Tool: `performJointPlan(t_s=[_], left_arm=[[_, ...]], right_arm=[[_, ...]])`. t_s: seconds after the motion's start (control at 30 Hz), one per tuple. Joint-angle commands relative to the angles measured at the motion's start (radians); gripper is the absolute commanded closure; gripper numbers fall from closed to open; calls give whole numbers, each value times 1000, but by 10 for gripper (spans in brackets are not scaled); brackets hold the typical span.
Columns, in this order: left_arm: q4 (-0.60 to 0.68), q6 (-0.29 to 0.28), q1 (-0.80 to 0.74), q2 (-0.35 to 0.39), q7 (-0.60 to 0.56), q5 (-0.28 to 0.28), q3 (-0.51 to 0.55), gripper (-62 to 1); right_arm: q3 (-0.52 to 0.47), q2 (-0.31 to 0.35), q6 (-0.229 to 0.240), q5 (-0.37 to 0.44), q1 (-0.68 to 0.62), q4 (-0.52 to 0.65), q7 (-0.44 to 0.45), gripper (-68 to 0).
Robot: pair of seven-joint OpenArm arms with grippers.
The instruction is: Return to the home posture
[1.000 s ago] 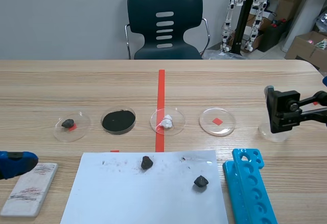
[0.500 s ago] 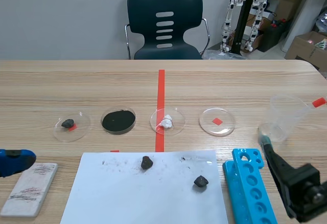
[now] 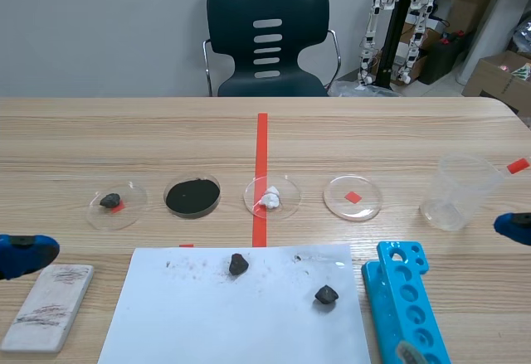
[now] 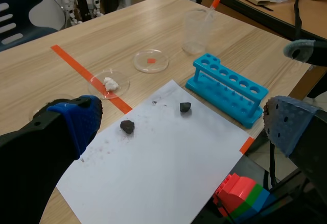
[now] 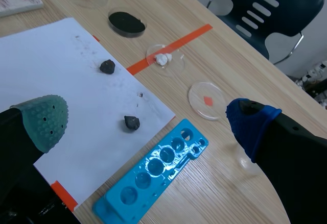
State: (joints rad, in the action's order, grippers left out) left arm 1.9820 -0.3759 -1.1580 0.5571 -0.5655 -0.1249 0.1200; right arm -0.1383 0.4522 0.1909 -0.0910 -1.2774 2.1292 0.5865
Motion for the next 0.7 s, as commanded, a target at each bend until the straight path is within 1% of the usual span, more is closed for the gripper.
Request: performJointPlan(t_s=[0.0, 0.07, 0.13, 0.23, 0.37, 0.47, 0.53, 0.67], left_arm=[[48, -5, -3, 3, -14, -13, 14, -623], [62, -4, -3, 3, -14, -13, 23, -623], [75, 0, -2, 3, -14, -14, 37, -623], [87, 17, 1, 3, -14, -29, 57, -623], [87, 22, 28, 3, -13, -29, 74, -623], [86, 25, 47, 3, -13, -29, 79, -623], [86, 40, 53, 3, -12, -29, 79, -623], [86, 45, 65, 3, 17, -29, 79, -623]], right_arm=[[-10, 0, -6, -2, -12, 7, 32, -657], [-10, 0, -6, -10, -27, 7, 49, -657], [-10, 0, -6, -11, -35, 7, 50, -657], [-9, -1, -6, -11, -36, 7, 50, -657], [-9, -1, -6, -10, -36, 7, 55, -657], [-9, -1, -7, -7, -36, 7, 56, -657], [-9, -1, -7, -7, -36, 7, 56, -657], [-9, -1, -7, -6, -36, 7, 57, -657]])
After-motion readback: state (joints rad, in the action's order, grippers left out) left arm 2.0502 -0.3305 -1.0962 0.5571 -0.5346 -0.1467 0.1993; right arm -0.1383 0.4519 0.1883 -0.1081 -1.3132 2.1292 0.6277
